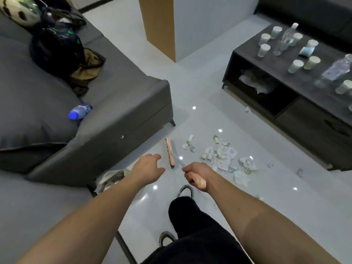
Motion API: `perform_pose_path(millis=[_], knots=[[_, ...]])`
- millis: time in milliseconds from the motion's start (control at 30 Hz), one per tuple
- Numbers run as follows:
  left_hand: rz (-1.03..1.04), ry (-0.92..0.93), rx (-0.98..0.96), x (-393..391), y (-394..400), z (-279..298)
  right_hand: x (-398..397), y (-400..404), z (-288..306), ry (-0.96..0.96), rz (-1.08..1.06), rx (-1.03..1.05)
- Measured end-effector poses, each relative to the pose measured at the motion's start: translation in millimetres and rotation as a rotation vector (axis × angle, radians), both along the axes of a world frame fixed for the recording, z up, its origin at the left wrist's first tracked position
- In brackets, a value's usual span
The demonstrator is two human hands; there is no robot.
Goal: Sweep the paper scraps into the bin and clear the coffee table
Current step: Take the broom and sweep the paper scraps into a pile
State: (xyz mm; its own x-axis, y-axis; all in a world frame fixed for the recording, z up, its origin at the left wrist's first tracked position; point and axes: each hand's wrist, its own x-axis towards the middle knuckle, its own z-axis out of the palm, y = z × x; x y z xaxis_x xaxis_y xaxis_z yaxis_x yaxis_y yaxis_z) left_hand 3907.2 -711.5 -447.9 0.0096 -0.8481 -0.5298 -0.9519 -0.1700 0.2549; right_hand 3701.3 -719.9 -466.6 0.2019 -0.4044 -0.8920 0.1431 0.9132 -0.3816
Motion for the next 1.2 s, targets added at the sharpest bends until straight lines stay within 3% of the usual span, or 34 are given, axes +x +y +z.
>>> perform_pose_path(millis=[167,367,567,733,933,1200], knots=[[-0.036,-0.012,0.056,-2.2,-63.5,-17.5,0.4,-73.5,-36.6,-0.066,-0.215,0.073],[-0.233,-0.056,0.152,-30.5,-141.1,-36.1,-39.1,-123.2,-60.5,-0.096,-0.49,0.128],[-0.543,-0.013,0.166,-107.8,-202.3,-50.4,-110.1,-93.8,-55.9,-0.019,-0.882,0.17],[-0.757,0.057,0.139,-162.1,-217.1,-48.7,-141.1,-49.1,-40.5,0.12,-1.085,0.186],[-0.949,0.056,0.156,-158.6,-213.9,-46.0,-116.5,-16.7,-27.7,0.298,-1.162,0.177],[-1.072,0.042,0.159,-122.0,-197.1,-44.8,-44.5,17.0,-5.0,0.107,-1.098,0.139]])
